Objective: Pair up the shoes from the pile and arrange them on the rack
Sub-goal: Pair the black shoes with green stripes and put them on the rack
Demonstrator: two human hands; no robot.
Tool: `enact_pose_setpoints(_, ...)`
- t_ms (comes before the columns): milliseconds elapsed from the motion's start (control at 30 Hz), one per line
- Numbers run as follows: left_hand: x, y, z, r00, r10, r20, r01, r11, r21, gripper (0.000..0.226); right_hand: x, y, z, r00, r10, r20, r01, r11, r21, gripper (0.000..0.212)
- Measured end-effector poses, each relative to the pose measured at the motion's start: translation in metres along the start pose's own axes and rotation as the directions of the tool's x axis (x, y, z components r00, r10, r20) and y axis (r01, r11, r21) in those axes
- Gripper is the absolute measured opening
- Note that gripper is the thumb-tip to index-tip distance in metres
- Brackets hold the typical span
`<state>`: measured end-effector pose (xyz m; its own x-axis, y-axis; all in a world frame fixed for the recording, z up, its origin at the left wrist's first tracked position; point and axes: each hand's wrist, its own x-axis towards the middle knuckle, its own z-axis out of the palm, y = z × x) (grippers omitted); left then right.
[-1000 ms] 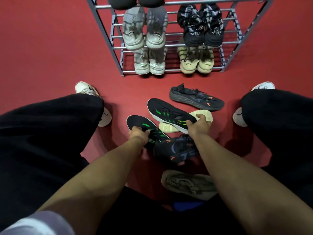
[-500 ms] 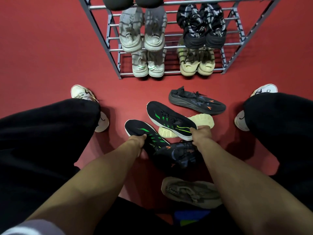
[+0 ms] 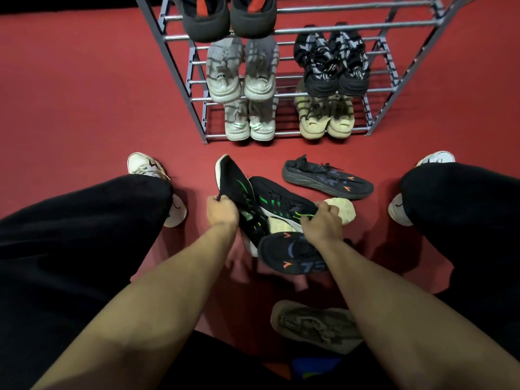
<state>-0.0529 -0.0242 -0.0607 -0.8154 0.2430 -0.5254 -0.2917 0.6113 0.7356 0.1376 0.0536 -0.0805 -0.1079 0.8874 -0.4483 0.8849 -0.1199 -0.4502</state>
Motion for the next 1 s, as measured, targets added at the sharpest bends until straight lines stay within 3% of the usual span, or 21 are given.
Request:
enact_pose_setpoints(100,0.010,0.031,-0.012,0.996,0.092,-0.020,-0.092,0.995,-0.037,0.020,-0.009,-0.008,0.000,0.995,-0.102,0.022,0.099,0.989,0.107,0.051)
enact_pose_setpoints(200,0.018,0.057,-0.019,0.998,0.037,0.047,-0.024,0.965,-0.261,0.011,-0.014,-0.022,-0.002,0.975,-0.172,0.140,0.113,0.928,0.355,0.052)
enact_pose_setpoints(267,0.006,0.073,-0.018,0.991,-0.023,0.131,0.073,0.920,-0.385,0.017,-0.016,-0.033,-0.007,0.945,-0.128,0.300,-0.084,0.793,0.603,0.039)
enact_pose_setpoints(367,-0.020,0.086,-0.009,0.963,-0.034,0.269,0.154,0.886,-0.437,0.026,-0.019,-0.041,-0.022,0.842,-0.133,0.523,-0.415,0.458,0.786,0.029)
enact_pose_setpoints(500,-0.030,0.067,0.009,0.918,-0.044,0.395,0.233,0.864,-0.446,0.021,-0.011,-0.020,-0.040,0.828,-0.190,0.528,-0.469,0.282,0.837,0.034)
enact_pose_setpoints(567,-0.035,0.053,0.020,0.886,-0.071,0.459,0.278,0.874,-0.400,0.023,-0.005,-0.006,-0.047,0.850,-0.150,0.505,-0.466,0.233,0.854,0.041)
enact_pose_setpoints(700,-0.047,0.013,0.047,0.834,-0.197,0.516,0.327,0.929,-0.174,0.030,0.007,0.023,-0.056,0.899,0.007,0.437,-0.422,0.280,0.862,0.047)
enact_pose_setpoints(900,-0.050,-0.032,0.077,0.775,-0.302,0.555,0.267,0.953,0.146,0.019,0.020,0.048,-0.060,0.926,0.123,0.357,-0.372,0.147,0.916,0.047)
enact_pose_setpoints(1000,-0.051,-0.037,0.086,0.740,-0.334,0.583,0.255,0.942,0.216,0.023,0.025,0.053,-0.059,0.927,0.164,0.338,-0.363,0.160,0.918,0.046)
